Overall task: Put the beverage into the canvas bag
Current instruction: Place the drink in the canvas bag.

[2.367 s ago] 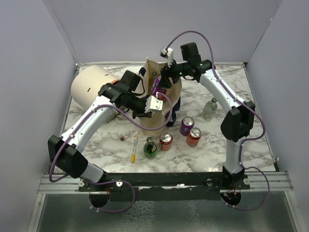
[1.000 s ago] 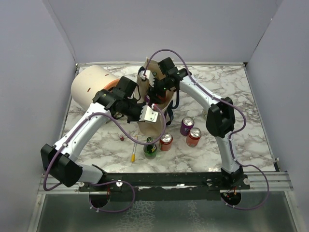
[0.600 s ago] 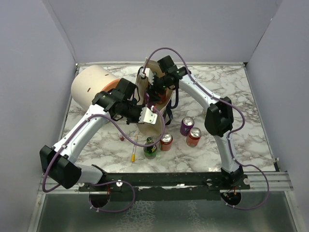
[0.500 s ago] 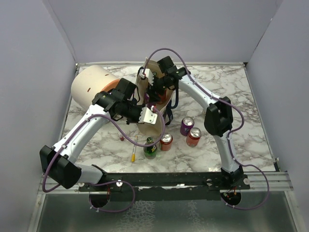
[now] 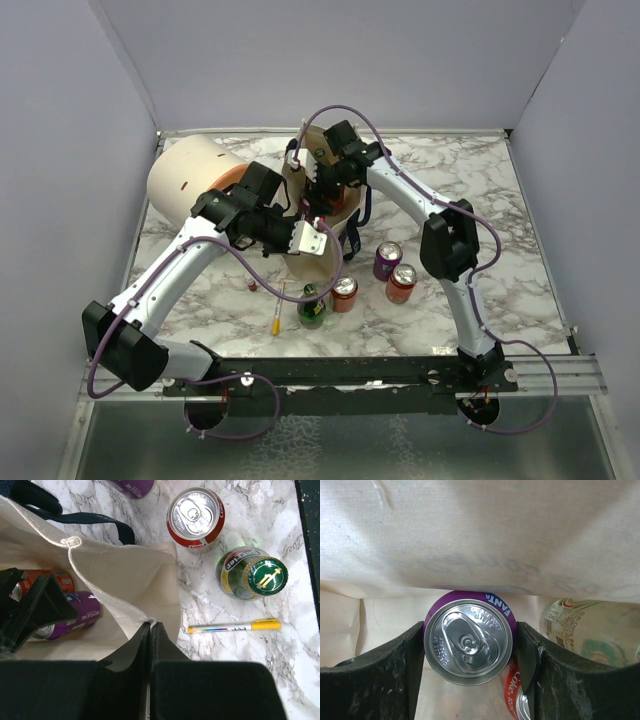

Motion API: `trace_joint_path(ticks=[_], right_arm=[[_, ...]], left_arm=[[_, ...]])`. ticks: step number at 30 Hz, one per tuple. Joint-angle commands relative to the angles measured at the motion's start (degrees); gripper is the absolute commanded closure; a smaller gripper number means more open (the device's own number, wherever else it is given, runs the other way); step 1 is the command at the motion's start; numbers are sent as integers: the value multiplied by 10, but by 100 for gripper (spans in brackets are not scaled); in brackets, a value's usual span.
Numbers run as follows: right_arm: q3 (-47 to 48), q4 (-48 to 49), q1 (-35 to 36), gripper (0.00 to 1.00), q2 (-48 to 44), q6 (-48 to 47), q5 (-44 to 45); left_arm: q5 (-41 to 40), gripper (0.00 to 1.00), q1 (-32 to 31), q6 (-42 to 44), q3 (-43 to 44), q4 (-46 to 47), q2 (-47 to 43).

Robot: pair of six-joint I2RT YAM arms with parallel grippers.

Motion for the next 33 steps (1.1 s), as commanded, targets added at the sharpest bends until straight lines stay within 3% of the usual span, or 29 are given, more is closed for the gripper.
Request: trace_joint_path(ticks=[1,13,33], right_arm=[[20,2,8,90,15,-27,-9],[-2,-12,10,79,20,-65,-2],[-3,-32,12,51,28,-113,-6]], left_arm=[[-18,100,-2,-19,1,-20,-5],[-24,100,-1,-31,6,-6,0],[-20,100,8,-39,5,14,5]])
